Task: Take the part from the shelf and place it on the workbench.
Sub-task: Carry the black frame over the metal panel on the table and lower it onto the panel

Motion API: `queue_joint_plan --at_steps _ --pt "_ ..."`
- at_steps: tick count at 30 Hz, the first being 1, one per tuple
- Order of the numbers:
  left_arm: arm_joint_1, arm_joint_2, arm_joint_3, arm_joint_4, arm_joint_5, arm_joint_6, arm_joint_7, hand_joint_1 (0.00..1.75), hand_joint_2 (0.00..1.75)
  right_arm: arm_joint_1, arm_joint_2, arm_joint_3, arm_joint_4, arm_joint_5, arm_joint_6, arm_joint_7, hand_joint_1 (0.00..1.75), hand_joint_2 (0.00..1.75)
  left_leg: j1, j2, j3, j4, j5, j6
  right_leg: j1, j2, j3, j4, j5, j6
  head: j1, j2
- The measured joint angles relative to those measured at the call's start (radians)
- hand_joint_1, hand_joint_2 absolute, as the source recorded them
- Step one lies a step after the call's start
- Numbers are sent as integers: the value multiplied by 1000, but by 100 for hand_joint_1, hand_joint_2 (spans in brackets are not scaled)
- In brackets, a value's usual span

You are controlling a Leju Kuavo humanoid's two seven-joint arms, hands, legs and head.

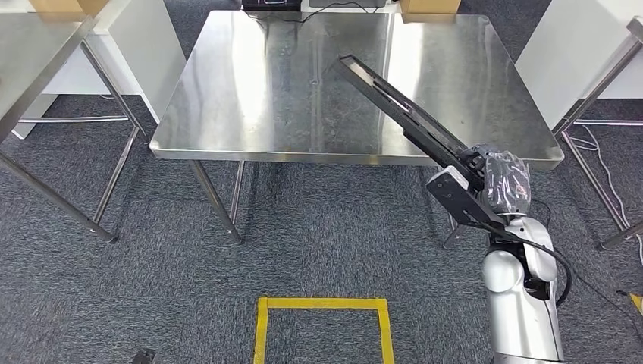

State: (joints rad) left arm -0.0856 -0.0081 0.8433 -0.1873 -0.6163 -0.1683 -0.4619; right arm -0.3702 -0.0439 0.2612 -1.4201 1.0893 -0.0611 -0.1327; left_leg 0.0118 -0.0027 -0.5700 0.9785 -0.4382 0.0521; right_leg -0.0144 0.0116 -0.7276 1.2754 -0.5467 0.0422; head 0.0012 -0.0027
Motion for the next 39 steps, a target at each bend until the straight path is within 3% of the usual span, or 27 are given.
queue_joint_plan --at_steps 1,3,4,5,9,11,13,14,15,16,18,19,21,24,26,29,30,31,33,34,35,36,37,39 --pt "0 -1 0 0 -1 0 0 0 175 1 -1 0 2 0 -1 0 175 175 2 0 7 2 -7 -5 -7 -3 12 -44 31 15 0 0" --pt "-1 0 0 0 -2 1 1 0 175 -1 -2 1 5 -2 -3 0 175 175 5 -1 21 9 -26 -19 -17 -14 69 -181 103 41 2 0" --pt "-2 1 0 0 -3 1 1 0 175 -2 -3 2 6 -3 -5 0 175 175 5 0 25 14 -35 -27 -19 -16 93 -232 123 42 2 0" --pt "-3 3 0 0 -5 2 1 0 175 -3 -3 2 8 -3 -6 0 175 175 3 0 27 18 -42 -34 -18 -17 105 -257 130 36 2 0" --pt "-8 3 0 0 -9 2 2 0 175 -5 -4 3 11 -4 -11 0 175 175 6 2 25 29 -61 -50 -17 -9 115 -260 116 -6 -4 0" --pt "-12 4 0 0 -9 2 2 0 175 -7 -3 4 12 -4 -12 0 175 175 9 3 -21 119 -102 -57 -17 -6 126 -262 107 -23 -6 0" --pt "-13 4 0 0 -9 2 3 0 175 -7 -2 7 13 -4 -13 0 175 175 9 2 -106 267 -150 -59 -10 -5 137 -262 96 -37 -7 0" --pt "-12 4 0 0 -9 3 4 0 175 -6 -2 8 15 -3 -13 0 175 175 9 2 -142 317 -155 -58 -7 -4 144 -262 90 -42 -7 0" --pt "-12 4 0 0 -9 3 4 0 175 -6 -1 9 17 -2 -13 1 175 175 8 2 -162 330 -139 -54 -3 -2 152 -262 84 -44 -7 0" --pt "-12 4 0 0 -9 4 5 0 175 -7 0 9 19 0 -13 1 175 175 7 2 -162 300 -102 -47 1 0 163 -262 76 -46 -7 0" --pt "-12 6 0 0 -9 6 5 0 175 -13 2 10 21 2 -13 2 175 175 1 -1 -120 171 -9 -25 5 3 183 -263 60 -44 -6 0" --pt "-12 7 0 0 -9 8 5 0 175 -18 3 11 21 2 -13 2 175 175 -5 -1 -96 113 19 -13 7 5 190 -264 54 -41 -5 0" --pt "-13 10 0 0 -9 11 5 0 175 -25 4 12 24 3 -15 3 175 175 -15 -1 -68 55 21 3 7 7 193 -264 49 -32 -6 0" --pt "-14 12 0 0 -9 13 5 0 175 -28 5 12 26 5 -16 4 175 175 -16 0 -37 18 13 9 9 5 196 -253 48 -15 -10 0" --pt "-14 10 0 0 -9 12 5 0 175 -33 4 14 27 5 -16 4 175 175 -10 -2 -14 5 10 11 7 1 159 -186 30 -12 -8 0" --pt "-14 7 0 0 -9 11 5 0 175 -34 2 15 31 5 -16 4 175 175 -9 -3 2 4 -6 10 2 0 39 -16 -14 -7 -8 0" --pt "-13 5 0 0 -9 11 5 0 175 -32 1 15 33 5 -16 5 175 175 -8 -4 9 4 -13 8 -1 -1 14 1 -15 0 -8 0" --pt "-12 3 0 0 -9 11 5 0 175 -31 0 15 35 5 -16 5 175 175 -7 -4 19 5 -21 4 -4 -2 9 -19 4 12 -8 0" --pt "-11 1 0 0 -9 10 5 0 175 -30 0 15 36 5 -16 5 175 175 -3 -5 43 5 -40 -7 -11 -8 45 -149 87 42 -8 0" --pt "-12 1 0 0 -9 10 5 0 175 -31 -1 16 37 5 -16 5 175 175 -3 -5 53 6 -50 -14 -12 -13 65 -211 117 45 -7 0" --pt "-12 2 0 0 -9 11 5 0 175 -32 -2 16 39 5 -16 5 175 175 -4 -4 59 6 -60 -21 -9 -16 81 -252 136 37 -6 0" --pt "-13 2 0 0 -9 11 5 0 175 -32 -2 16 41 5 -16 5 175 175 -5 -3 62 8 -66 -28 -7 -18 87 -270 142 22 -6 0" --pt "-13 3 0 0 -9 11 5 0 175 -33 -3 16 42 6 -16 6 175 175 -7 -2 65 9 -71 -33 -4 -17 89 -269 135 3 -8 0" --pt "-14 3 0 0 -9 11 5 0 175 -33 -3 15 43 7 -16 7 175 175 -4 0 65 21 -78 -41 -7 -13 99 -268 133 -20 -11 0"
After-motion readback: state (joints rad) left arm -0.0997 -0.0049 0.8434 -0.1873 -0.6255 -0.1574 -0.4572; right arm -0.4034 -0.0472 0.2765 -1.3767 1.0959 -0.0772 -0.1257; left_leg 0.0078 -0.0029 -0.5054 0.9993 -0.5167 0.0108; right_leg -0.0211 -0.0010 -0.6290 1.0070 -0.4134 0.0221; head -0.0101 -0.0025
